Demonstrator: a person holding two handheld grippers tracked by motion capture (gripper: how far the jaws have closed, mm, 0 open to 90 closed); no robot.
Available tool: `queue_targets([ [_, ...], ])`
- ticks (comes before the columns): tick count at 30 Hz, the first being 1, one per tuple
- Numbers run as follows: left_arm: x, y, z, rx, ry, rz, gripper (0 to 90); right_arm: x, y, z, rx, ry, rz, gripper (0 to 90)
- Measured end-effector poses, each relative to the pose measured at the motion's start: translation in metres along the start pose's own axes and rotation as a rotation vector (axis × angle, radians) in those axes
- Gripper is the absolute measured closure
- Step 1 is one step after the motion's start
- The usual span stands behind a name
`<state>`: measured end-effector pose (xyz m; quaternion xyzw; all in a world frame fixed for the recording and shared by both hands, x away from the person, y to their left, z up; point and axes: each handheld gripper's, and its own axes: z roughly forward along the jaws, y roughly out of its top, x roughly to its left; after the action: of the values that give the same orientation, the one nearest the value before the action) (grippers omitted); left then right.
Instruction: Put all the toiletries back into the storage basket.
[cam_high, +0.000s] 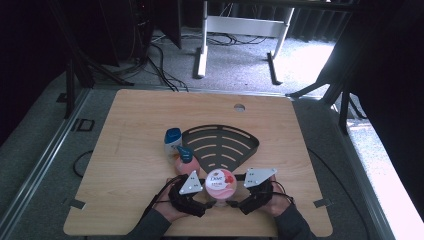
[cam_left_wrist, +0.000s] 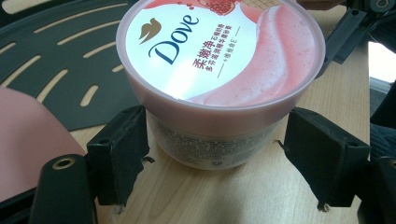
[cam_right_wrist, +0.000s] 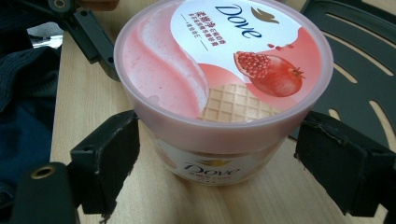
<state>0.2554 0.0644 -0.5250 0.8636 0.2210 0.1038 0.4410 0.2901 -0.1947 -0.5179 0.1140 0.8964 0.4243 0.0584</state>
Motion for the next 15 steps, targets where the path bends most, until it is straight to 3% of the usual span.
queue_targets([
  [15,0.002,0.014,0.006,0.003,0.012,0.013,21.4,-0.008,0.001,-0.01,-0.011,-0.027,-0.005,13.8],
])
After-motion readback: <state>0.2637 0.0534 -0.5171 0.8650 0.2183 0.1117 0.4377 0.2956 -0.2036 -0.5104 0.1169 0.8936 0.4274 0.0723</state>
